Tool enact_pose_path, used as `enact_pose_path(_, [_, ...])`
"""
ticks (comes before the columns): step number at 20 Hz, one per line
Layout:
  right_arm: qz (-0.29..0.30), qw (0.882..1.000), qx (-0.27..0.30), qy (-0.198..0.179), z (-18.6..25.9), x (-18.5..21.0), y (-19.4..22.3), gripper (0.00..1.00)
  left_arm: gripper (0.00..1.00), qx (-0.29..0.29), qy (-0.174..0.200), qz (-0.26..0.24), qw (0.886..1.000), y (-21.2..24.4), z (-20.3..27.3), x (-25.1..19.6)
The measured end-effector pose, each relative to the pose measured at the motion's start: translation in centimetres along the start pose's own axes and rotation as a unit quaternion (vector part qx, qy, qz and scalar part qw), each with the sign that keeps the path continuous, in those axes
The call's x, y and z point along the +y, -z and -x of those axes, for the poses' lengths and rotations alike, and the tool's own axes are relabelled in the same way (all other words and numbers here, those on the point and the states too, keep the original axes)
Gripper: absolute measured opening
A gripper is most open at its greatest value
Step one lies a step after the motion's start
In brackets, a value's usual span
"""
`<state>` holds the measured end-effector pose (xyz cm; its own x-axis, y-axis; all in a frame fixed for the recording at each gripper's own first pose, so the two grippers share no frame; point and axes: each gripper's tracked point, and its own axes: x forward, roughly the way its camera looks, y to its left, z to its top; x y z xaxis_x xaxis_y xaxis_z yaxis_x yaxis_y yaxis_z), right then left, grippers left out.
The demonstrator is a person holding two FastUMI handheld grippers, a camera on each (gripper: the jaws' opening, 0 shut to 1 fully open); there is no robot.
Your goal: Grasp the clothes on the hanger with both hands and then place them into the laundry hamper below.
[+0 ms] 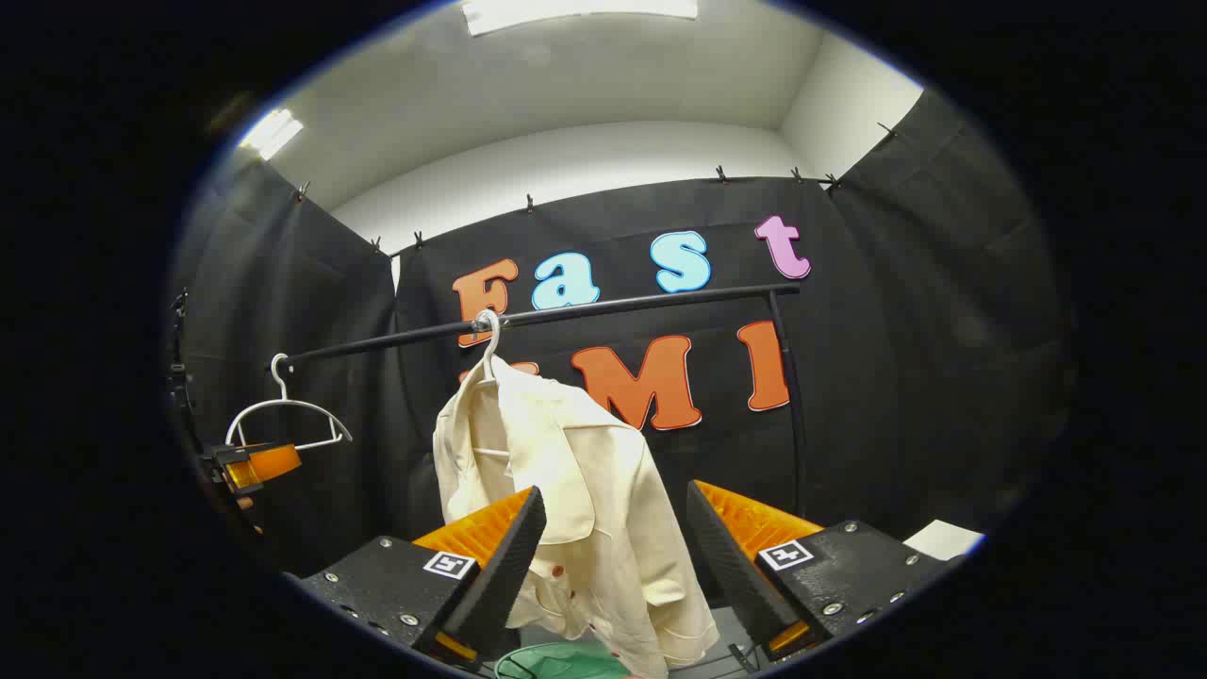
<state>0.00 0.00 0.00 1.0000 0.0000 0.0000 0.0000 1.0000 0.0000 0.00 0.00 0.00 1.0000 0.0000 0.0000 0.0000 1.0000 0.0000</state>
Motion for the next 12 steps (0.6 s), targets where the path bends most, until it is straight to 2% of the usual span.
enact_pose_path(1, [0.002,1.0,0.0,-0.004,0.1,0.3,0.0,0.93,0.96,-0.002,-0.001,-0.001,1.0,-0.2,0.1,0.0])
enact_pose_path(4, [0.005,1.0,-0.001,-0.011,0.4,1.0,-0.1,0.93,0.97,-0.001,0.004,0.0,1.0,-0.1,0.3,-0.2])
enact_pose_path(5, [0.01,1.0,-0.004,-0.013,0.5,1.2,-0.2,0.93,1.0,-0.001,0.007,-0.002,1.0,0.0,0.5,-0.3])
enact_pose_path(7, [0.015,1.0,-0.002,-0.018,0.6,1.8,0.0,0.93,0.96,0.001,0.007,-0.005,1.0,0.0,0.5,-0.2])
enact_pose_path(9, [0.006,1.0,0.008,-0.027,0.7,2.5,0.3,0.93,1.0,0.005,0.002,-0.008,1.0,0.1,0.6,0.3])
enact_pose_path(11, [0.004,0.999,0.013,-0.03,0.6,2.6,0.4,0.93,1.0,0.001,-0.011,-0.016,1.0,-0.1,0.6,1.2])
enact_pose_path(12, [0.007,0.999,0.014,-0.028,0.5,2.5,0.5,0.93,0.96,-0.002,-0.014,-0.015,1.0,-0.2,0.7,1.3])
